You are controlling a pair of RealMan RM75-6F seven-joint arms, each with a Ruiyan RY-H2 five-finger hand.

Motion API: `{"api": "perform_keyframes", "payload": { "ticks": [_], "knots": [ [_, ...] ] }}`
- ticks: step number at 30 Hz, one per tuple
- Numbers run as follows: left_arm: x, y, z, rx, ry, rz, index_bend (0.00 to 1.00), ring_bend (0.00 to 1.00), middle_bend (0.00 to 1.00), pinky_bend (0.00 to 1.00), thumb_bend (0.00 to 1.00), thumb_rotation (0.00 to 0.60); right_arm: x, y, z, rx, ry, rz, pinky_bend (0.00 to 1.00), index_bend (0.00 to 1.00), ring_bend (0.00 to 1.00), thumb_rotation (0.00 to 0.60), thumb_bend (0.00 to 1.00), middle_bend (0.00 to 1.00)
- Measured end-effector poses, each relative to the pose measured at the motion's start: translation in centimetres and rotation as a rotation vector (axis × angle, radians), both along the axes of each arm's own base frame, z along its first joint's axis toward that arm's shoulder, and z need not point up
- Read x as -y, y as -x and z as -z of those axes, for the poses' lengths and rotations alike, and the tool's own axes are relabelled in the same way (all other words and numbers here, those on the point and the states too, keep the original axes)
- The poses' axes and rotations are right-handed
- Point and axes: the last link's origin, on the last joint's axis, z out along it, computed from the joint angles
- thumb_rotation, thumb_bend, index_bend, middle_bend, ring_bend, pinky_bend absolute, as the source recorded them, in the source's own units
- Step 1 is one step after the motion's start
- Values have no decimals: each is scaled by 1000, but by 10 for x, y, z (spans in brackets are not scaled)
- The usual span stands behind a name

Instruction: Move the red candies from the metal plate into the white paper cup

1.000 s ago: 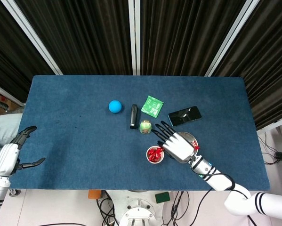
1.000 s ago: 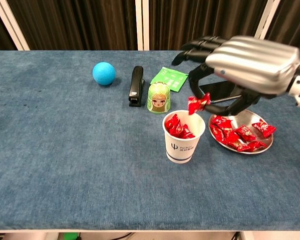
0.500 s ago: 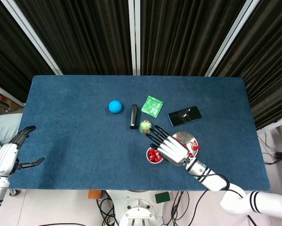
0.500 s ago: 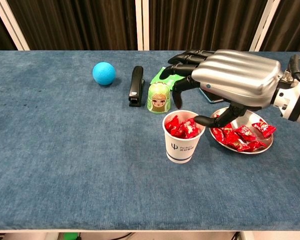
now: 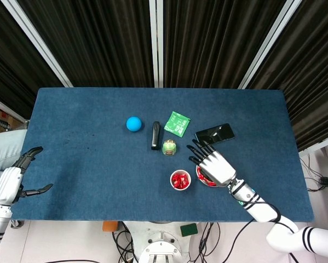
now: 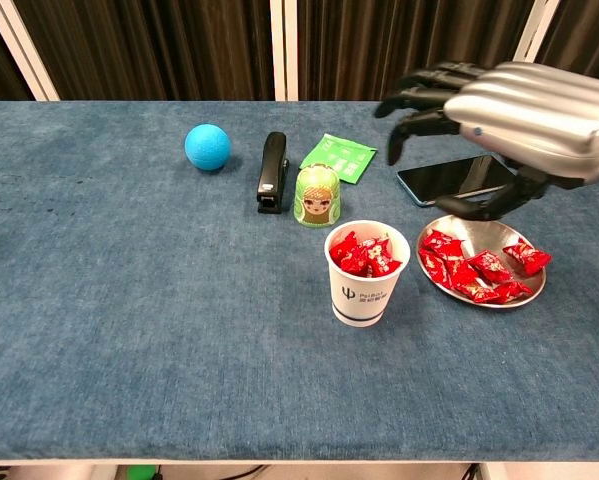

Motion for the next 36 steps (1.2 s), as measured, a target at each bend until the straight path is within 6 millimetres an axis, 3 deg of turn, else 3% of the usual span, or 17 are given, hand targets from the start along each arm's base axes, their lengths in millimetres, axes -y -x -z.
{"api": "perform_keyframes", "payload": {
  "ticks": [9,15,25,36],
  "knots": [
    [1,0,1,-6,3,-5,138,120,111,251,96,600,8,45,7,-117,-25,144,0,370,0,600,345,85],
    [0,-1,2,-4,7,-2,138,120,111,251,96,600,3,62,10,-165,-46,185,0,387,0,600,345,86],
    [1,-1,2,-6,7,-3,138,120,111,251,98,600,1,77,15,-218,-65,219,0,388,0,600,344,85],
    [0,0,2,-6,6,-4,137,120,111,251,97,600,1,76,25,-239,-82,215,0,390,0,600,343,82]
  ]
}}
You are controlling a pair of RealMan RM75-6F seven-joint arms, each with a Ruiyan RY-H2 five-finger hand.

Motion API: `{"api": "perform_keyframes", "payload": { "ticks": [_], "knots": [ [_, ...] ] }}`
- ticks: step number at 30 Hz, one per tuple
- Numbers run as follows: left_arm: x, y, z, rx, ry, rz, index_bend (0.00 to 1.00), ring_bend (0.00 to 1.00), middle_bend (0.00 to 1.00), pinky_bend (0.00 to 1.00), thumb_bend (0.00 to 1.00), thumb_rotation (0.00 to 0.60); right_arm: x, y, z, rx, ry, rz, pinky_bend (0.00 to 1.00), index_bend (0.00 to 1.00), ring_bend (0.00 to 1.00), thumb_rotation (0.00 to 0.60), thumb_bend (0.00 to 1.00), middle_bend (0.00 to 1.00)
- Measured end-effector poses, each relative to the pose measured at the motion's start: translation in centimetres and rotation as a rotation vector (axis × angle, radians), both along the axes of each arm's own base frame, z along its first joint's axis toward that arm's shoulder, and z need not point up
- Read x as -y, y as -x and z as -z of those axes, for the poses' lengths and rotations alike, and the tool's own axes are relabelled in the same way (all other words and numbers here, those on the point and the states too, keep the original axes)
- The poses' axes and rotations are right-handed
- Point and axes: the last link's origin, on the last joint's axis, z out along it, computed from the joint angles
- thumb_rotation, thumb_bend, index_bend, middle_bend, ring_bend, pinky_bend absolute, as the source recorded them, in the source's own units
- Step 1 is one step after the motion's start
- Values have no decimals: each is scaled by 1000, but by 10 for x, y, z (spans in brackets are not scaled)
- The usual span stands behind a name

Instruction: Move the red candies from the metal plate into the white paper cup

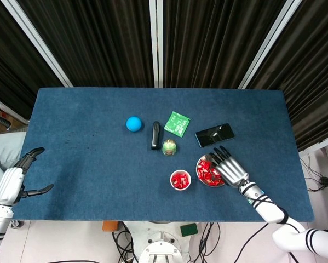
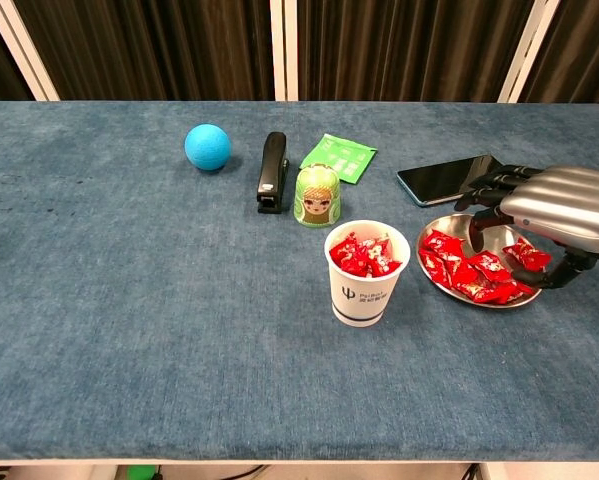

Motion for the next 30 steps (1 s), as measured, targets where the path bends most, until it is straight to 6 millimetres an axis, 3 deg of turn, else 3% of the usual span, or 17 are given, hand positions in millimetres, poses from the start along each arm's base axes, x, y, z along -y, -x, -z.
{"api": "perform_keyframes", "payload": {
  "ticks": [13,30],
  "knots": [
    [0,1,-2,2,-2,-2,138,120,111,251,97,600,2,-1,4,-18,3,-4,0,419,0,600,346,83],
    [0,2,-1,3,0,-3,138,120,111,251,96,600,4,-1,4,-9,14,-9,0,585,0,600,364,95]
  ]
}}
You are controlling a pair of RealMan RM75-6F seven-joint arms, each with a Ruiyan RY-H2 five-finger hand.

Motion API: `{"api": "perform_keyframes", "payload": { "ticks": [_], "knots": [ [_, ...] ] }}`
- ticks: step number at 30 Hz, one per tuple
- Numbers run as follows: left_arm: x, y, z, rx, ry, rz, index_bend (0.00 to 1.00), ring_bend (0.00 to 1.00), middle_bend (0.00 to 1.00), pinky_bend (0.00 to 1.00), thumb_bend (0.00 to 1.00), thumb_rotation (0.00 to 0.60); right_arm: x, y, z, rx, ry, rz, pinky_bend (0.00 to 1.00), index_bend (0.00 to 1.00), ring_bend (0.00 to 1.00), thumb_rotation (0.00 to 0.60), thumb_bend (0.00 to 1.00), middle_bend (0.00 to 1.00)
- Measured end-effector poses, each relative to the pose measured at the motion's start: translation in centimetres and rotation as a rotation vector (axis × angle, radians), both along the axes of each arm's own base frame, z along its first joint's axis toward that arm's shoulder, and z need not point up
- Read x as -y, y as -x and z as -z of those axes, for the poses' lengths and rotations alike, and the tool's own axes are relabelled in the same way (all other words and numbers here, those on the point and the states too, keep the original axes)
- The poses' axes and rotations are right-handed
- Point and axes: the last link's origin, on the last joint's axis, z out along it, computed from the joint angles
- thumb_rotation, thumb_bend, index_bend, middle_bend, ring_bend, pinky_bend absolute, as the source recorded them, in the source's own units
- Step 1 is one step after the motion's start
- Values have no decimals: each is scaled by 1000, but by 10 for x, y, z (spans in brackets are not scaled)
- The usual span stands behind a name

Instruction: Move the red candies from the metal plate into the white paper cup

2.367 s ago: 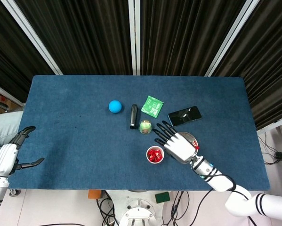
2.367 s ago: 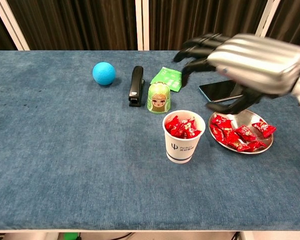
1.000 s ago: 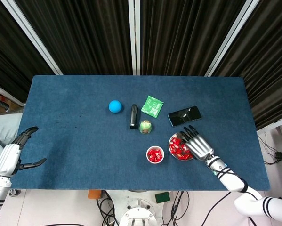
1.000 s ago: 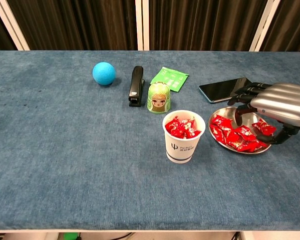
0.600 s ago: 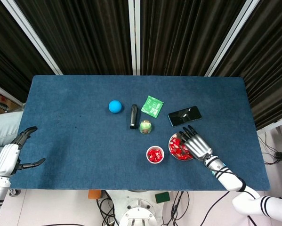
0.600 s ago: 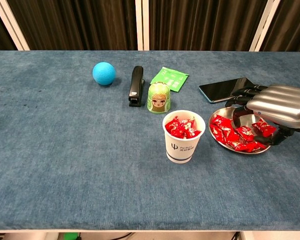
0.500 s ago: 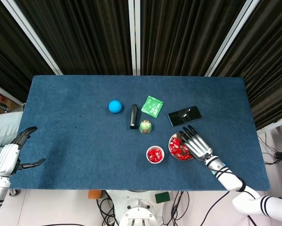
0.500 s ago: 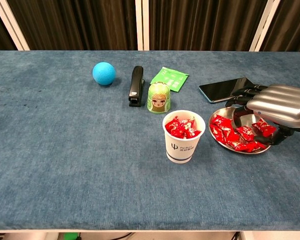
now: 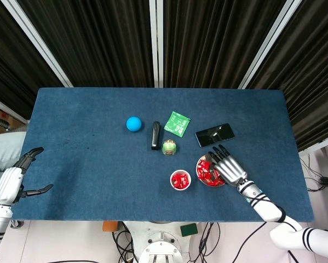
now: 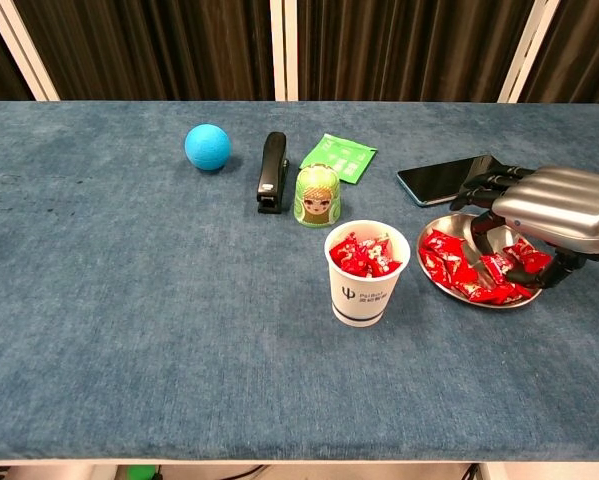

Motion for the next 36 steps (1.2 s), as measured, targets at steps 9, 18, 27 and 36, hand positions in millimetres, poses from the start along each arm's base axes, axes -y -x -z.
{"api": "perform_keyframes", "payload": {
  "ticks": [9,18,27,36],
  "knots": [
    [0,0,-1,1,-3,0,138,120,111,251,97,600,1,-10,-13,66,42,-36,0,586,0,600,367,100],
    [1,-1,-2,2,-12,3,138,120,111,251,98,600,-2,-59,-37,217,82,-184,0,585,0,600,367,108],
    [1,-1,-3,0,-13,2,138,120,111,251,97,600,-9,-101,-25,259,25,-300,0,586,0,600,367,108],
    [1,0,-4,3,-15,-2,138,120,111,251,97,600,-14,-110,-5,240,-33,-318,0,545,0,600,359,102]
  ]
}}
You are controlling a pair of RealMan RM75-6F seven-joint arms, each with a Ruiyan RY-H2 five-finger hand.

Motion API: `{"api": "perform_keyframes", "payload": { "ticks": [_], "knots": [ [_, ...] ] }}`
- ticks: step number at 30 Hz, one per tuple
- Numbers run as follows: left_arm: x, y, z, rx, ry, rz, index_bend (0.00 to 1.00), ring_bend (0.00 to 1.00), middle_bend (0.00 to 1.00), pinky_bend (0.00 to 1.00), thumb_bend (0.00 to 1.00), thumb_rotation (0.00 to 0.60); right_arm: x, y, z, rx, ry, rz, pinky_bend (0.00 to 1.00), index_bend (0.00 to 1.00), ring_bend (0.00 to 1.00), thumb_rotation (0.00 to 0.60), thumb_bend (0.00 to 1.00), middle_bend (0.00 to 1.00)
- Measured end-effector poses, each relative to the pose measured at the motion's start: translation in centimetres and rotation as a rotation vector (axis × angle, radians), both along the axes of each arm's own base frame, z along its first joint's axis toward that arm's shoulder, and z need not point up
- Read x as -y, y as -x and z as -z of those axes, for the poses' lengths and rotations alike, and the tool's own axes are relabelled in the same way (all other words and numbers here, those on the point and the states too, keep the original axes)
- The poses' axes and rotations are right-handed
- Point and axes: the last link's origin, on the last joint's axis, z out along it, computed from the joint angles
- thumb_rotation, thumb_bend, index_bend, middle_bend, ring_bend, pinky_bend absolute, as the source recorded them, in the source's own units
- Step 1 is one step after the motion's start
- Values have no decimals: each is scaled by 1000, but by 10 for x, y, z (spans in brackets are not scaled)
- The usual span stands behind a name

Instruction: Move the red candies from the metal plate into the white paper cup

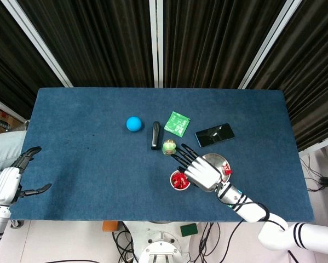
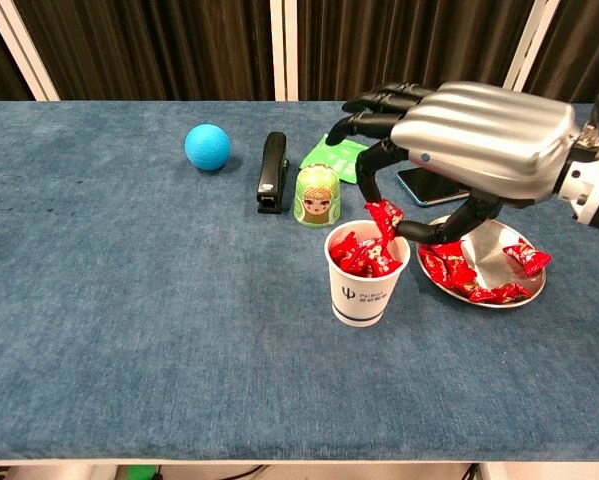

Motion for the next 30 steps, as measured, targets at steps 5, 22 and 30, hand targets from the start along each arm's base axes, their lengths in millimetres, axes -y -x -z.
{"api": "perform_keyframes", "payload": {
  "ticks": [5,22,30],
  "knots": [
    [0,0,-1,0,-1,1,138,120,111,251,97,600,0,-1,6,-11,-16,-1,0,421,0,600,346,97],
    [1,0,0,3,0,3,138,121,111,251,96,600,5,11,-13,6,45,44,0,329,0,600,326,94],
    [0,1,3,2,12,1,138,120,111,251,98,600,12,54,-20,-58,72,175,0,379,0,600,325,95]
  ]
}}
